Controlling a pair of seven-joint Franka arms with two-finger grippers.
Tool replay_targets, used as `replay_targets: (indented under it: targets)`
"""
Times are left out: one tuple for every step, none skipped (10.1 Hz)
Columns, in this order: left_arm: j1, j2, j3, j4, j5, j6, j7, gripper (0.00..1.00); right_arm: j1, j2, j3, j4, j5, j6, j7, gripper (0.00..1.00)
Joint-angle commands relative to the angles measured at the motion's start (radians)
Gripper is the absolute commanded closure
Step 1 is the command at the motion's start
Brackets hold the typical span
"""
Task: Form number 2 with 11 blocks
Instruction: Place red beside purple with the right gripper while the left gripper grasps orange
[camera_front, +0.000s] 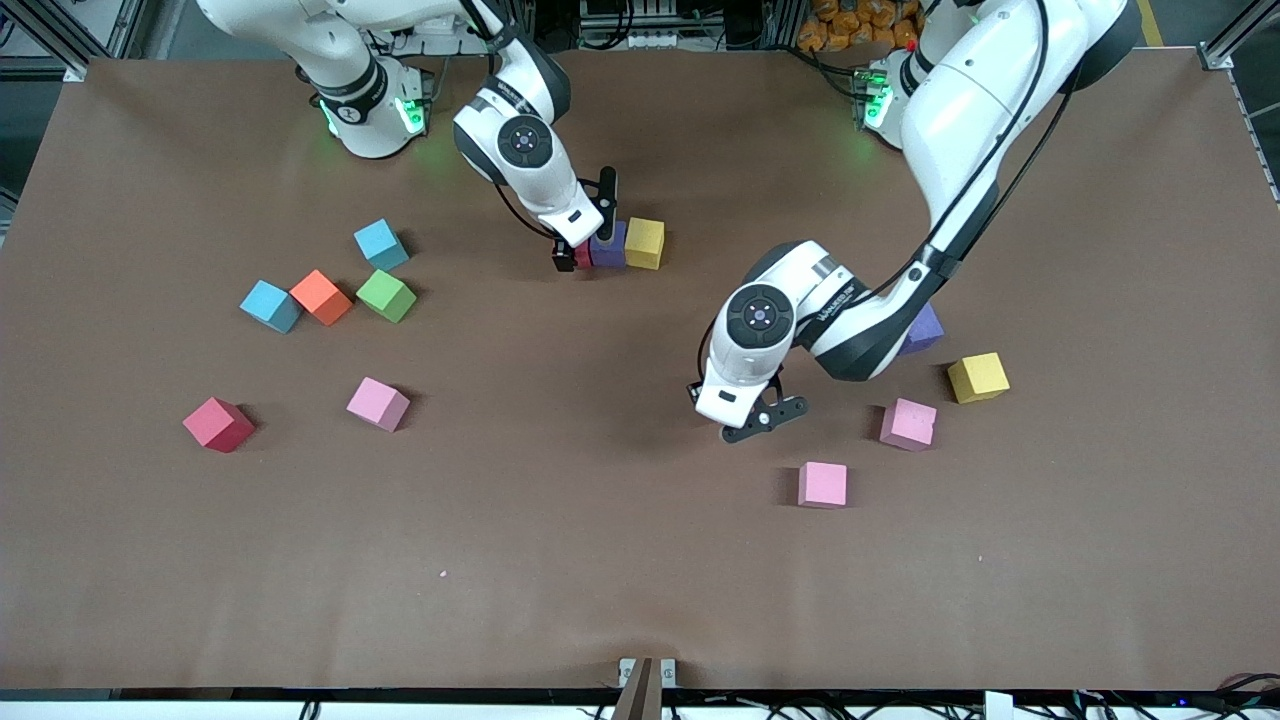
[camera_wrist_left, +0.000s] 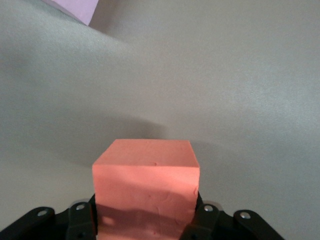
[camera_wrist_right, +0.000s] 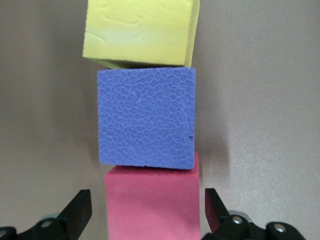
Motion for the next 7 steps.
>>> replay_targets:
  targets:
    - [0.01, -0.023, -0.015, -0.016, -0.01, -0.019, 0.025, 0.89, 0.009, -0.068, 0.002, -0.008, 0.008, -0.037, 0.014, 0.0]
    - [0.006, -0.023, -0.016, -0.016, -0.01, -0.019, 0.043, 0.89, 0.009, -0.076, 0.002, -0.003, 0.008, -0.038, 0.009, 0.0]
    - [0.003, -0.024, -0.021, -0.018, -0.012, -0.019, 0.054, 0.89, 0.006, -0.093, 0.0, -0.001, 0.008, -0.046, 0.009, 0.0]
    - [0.006, -0.024, -0.039, -0.026, -0.012, -0.019, 0.056, 0.89, -0.003, -0.119, 0.0, 0.0, 0.008, -0.079, 0.003, 0.0]
    - [0.009, -0.029, -0.044, -0.042, -0.012, -0.019, 0.059, 0.89, -0.017, -0.169, 0.002, -0.001, 0.008, -0.104, 0.003, 0.0]
    - [0.013, -0.029, -0.066, -0.055, -0.012, -0.019, 0.06, 0.88, -0.034, -0.227, 0.002, 0.0, 0.008, -0.167, 0.003, 0.0]
    - [0.01, -0.028, -0.068, -0.055, -0.01, -0.019, 0.06, 0.88, -0.083, -0.293, 0.002, 0.0, 0.008, -0.242, -0.002, 0.0]
